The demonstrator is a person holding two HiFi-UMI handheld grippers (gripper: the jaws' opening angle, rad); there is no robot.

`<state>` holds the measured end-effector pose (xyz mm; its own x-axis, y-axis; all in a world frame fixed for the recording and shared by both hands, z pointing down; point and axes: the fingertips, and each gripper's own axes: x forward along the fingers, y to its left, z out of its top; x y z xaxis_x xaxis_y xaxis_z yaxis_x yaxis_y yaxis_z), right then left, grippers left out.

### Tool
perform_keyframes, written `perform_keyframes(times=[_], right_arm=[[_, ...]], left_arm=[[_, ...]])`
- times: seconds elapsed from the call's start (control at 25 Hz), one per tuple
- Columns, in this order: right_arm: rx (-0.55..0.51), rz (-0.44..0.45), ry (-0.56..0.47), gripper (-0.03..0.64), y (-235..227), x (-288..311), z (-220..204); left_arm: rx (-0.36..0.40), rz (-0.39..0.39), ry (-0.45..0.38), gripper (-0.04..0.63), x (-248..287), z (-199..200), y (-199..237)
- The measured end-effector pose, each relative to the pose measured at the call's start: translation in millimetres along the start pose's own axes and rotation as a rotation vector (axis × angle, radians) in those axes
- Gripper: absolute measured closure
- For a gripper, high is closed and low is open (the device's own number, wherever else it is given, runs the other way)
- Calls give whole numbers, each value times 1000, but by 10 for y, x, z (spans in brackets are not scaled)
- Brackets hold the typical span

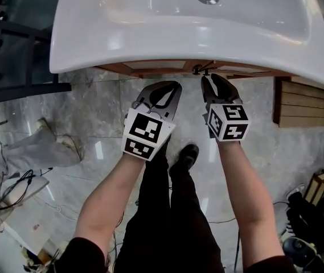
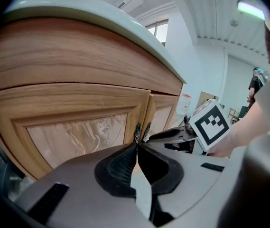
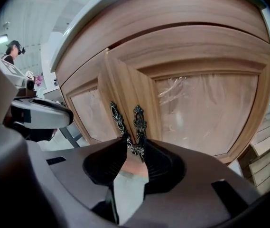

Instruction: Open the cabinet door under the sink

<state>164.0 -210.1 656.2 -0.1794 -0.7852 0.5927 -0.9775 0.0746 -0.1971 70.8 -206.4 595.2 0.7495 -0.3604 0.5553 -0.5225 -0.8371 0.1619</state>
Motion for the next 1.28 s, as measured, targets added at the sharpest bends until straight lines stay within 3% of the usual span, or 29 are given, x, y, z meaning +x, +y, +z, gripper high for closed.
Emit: perform_keyframes(times=[0.48,1.0,1.16,1.28], right_arm=[[38,-50,7,509,-88,191,-72],[-1,58,9,515,-28,-99,-259],[-2,61,7,515,-26,-198,-349],[-7,67,13,515,-23,-277,-439]], left_arm=[[92,-107,17,571,98,17,1],[233,-234,-45,566,162,300,-354],[256,-252,-65,491,235,362,-521],[271,-263,-79,478,285,386,-621]])
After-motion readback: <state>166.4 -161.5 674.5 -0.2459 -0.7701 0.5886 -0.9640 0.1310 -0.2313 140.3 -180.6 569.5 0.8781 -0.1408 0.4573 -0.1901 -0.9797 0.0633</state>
